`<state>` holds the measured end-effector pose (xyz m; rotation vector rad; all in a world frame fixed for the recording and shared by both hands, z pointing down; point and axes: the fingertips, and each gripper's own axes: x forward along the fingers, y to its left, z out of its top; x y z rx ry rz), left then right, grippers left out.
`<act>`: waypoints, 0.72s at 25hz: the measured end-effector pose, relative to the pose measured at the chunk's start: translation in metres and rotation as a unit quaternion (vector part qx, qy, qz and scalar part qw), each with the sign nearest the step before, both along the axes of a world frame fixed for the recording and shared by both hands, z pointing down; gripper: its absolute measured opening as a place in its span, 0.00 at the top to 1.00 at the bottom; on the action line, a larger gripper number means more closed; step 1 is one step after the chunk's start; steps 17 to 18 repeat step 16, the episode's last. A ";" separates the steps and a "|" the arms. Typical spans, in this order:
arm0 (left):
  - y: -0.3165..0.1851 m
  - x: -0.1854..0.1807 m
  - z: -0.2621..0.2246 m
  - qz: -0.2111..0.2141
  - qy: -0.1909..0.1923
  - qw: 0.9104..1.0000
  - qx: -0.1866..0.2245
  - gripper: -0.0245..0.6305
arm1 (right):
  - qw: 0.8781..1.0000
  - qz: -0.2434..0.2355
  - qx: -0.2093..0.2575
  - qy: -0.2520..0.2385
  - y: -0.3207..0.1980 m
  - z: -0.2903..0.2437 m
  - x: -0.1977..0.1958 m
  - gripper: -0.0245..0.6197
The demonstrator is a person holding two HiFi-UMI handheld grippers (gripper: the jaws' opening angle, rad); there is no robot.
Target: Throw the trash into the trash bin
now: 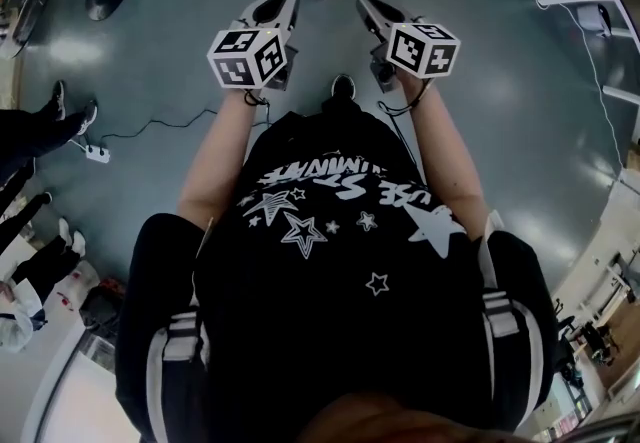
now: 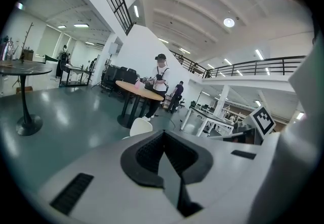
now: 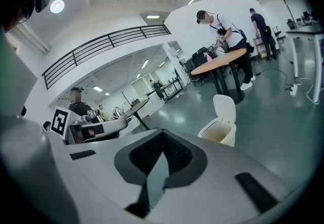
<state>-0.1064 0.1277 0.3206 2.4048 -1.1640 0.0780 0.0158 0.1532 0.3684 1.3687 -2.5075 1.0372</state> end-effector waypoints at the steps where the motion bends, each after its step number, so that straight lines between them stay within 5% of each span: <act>1: 0.005 -0.004 -0.001 0.002 0.001 1.000 0.001 0.95 | 1.000 0.001 0.001 0.002 0.005 -0.001 -0.005 0.95; 18: 0.065 -0.031 -0.001 0.036 0.013 0.999 0.011 0.95 | 0.999 0.020 0.009 0.024 0.070 0.001 -0.042 0.95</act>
